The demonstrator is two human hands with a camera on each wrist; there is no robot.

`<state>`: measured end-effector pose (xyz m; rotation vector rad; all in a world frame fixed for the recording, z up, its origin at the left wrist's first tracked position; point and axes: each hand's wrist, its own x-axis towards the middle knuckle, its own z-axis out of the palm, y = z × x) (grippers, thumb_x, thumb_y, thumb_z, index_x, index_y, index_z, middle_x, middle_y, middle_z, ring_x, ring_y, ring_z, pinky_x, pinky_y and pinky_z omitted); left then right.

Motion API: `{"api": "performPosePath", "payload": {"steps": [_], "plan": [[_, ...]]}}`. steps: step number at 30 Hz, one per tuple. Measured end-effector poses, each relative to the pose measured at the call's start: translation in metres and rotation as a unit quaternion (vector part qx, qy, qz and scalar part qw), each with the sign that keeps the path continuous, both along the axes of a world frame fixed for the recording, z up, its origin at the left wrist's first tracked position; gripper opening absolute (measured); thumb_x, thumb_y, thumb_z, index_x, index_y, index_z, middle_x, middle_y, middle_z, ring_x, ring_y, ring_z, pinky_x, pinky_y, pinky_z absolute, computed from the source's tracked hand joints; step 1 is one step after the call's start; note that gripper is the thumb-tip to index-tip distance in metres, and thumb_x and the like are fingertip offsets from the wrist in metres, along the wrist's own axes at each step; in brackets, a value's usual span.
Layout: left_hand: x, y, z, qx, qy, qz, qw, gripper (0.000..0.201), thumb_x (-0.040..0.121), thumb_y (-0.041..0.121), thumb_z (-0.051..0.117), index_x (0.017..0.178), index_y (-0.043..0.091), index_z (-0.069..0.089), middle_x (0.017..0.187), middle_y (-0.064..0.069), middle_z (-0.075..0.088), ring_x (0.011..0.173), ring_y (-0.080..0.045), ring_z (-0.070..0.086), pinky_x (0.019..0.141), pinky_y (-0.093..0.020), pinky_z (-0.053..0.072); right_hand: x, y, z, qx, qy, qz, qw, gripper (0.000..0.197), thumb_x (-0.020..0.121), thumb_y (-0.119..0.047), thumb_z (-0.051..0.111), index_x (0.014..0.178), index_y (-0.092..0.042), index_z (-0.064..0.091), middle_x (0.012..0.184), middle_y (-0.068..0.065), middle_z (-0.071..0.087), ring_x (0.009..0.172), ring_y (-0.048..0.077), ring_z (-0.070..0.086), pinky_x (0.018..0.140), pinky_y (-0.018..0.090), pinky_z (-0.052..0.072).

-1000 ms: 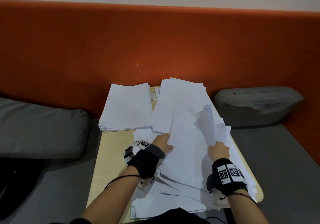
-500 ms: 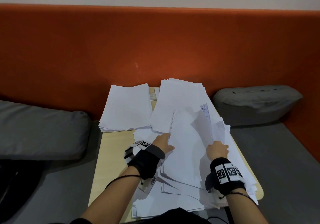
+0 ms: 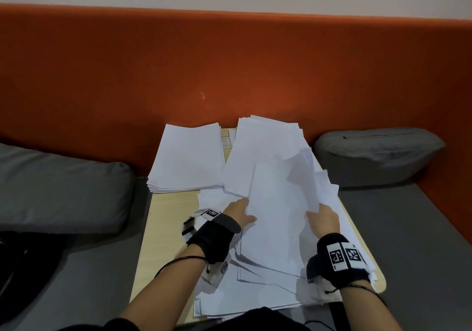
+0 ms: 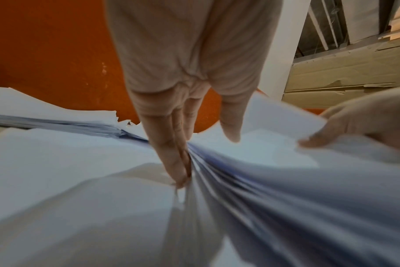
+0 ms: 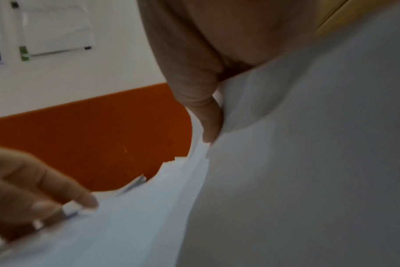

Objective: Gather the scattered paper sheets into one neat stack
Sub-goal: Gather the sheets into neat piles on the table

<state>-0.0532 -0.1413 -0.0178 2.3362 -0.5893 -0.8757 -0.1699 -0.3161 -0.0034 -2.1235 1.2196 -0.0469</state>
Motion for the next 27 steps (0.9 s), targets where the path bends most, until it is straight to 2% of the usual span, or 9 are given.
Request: {"api": "performPosePath", "payload": {"steps": [4,7,9,13,15,17,20,23,27], "plan": [[0.002,-0.001,-0.002,-0.092,0.071,0.057,0.992,0.069,0.092,0.035,0.052,0.146,0.008,0.018,0.139,-0.016,0.046,0.129,-0.027,0.044,0.103,-0.028,0.033,-0.008,-0.003,0.049,-0.033,-0.116,0.091,0.989,0.026,0.089,-0.011,0.059,0.112,0.003,0.062,0.106,0.019,0.066,0.101,0.031,0.061,0.074,0.024,0.043],[0.007,-0.003,0.007,-0.295,0.166,0.157,0.928,0.052,0.093,0.024,0.054,0.137,0.01,0.032,0.136,-0.012,0.05,0.125,-0.026,0.049,0.103,-0.033,0.039,-0.017,-0.006,0.083,0.034,-0.241,0.139,0.96,0.021,0.086,-0.007,0.064,0.107,-0.005,0.064,0.091,0.007,0.068,0.081,0.017,0.064,0.057,0.006,0.044],[0.011,-0.003,0.018,-0.381,0.229,0.203,0.873,0.05,0.089,0.026,0.061,0.132,0.016,0.04,0.126,-0.003,0.058,0.112,-0.021,0.057,0.092,-0.034,0.05,-0.019,-0.004,0.097,0.093,-0.311,0.133,0.937,0.022,0.086,-0.003,0.062,0.106,-0.012,0.061,0.082,-0.004,0.07,0.067,0.001,0.065,0.058,0.005,0.047],[0.019,-0.003,0.047,-0.421,0.196,0.155,0.872,0.046,0.084,0.024,0.066,0.125,0.009,0.051,0.118,-0.008,0.063,0.101,-0.021,0.062,0.073,-0.019,0.055,-0.014,0.0,0.109,0.101,-0.395,0.119,0.905,0.028,0.086,0.003,0.058,0.109,-0.013,0.055,0.083,-0.012,0.065,0.064,-0.014,0.062,0.061,0.002,0.047],[0.023,0.001,0.067,-0.467,0.154,0.15,0.858,0.075,0.059,0.051,0.079,0.12,0.017,0.05,0.11,0.004,0.065,0.095,-0.01,0.065,0.069,-0.01,0.053,-0.013,-0.002,0.113,0.107,-0.437,0.109,0.886,0.025,0.086,0.004,0.058,0.104,-0.013,0.057,0.072,-0.019,0.07,0.066,-0.013,0.063,0.063,0.003,0.047],[0.03,0.006,0.08,-0.503,0.142,0.144,0.84,0.107,0.033,0.066,0.082,0.122,0.022,0.043,0.107,0.015,0.061,0.093,0.001,0.063,0.073,-0.011,0.052,-0.013,-0.003,0.117,0.115,-0.466,0.101,0.872,0.021,0.085,0.003,0.058,0.092,-0.017,0.06,0.067,-0.02,0.07,0.062,-0.009,0.063,0.061,0.008,0.049],[0.039,0.012,0.091,-0.504,0.171,0.12,0.838,0.098,0.043,0.051,0.087,0.122,0.009,0.047,0.103,0.004,0.066,0.084,-0.005,0.068,0.073,-0.02,0.055,-0.009,-0.002,0.121,0.122,-0.496,0.096,0.854,0.016,0.083,-0.004,0.064,0.083,-0.019,0.06,0.061,-0.013,0.069,0.052,-0.002,0.06,0.051,0.013,0.047],[0.037,0.014,0.103,-0.483,0.084,0.153,0.858,0.043,0.081,0.007,0.066,0.12,-0.006,0.052,0.102,-0.01,0.064,0.072,0.001,0.067,0.073,-0.019,0.055,-0.002,-0.002,0.122,0.104,-0.504,0.093,0.853,0.021,0.083,-0.006,0.066,0.09,-0.025,0.06,0.072,-0.02,0.071,0.067,-0.007,0.064,0.065,0.012,0.052],[0.027,0.016,0.114,-0.542,-0.015,0.163,0.824,0.035,0.087,-0.005,0.055,0.118,0.008,0.052,0.11,-0.006,0.061,0.085,0.001,0.065,0.088,-0.026,0.052,0.003,0.007,0.127,0.072,-0.516,0.093,0.848,0.039,0.087,0.007,0.055,0.105,-0.028,0.056,0.086,-0.024,0.071,0.081,-0.011,0.063,0.075,0.007,0.049]]}}
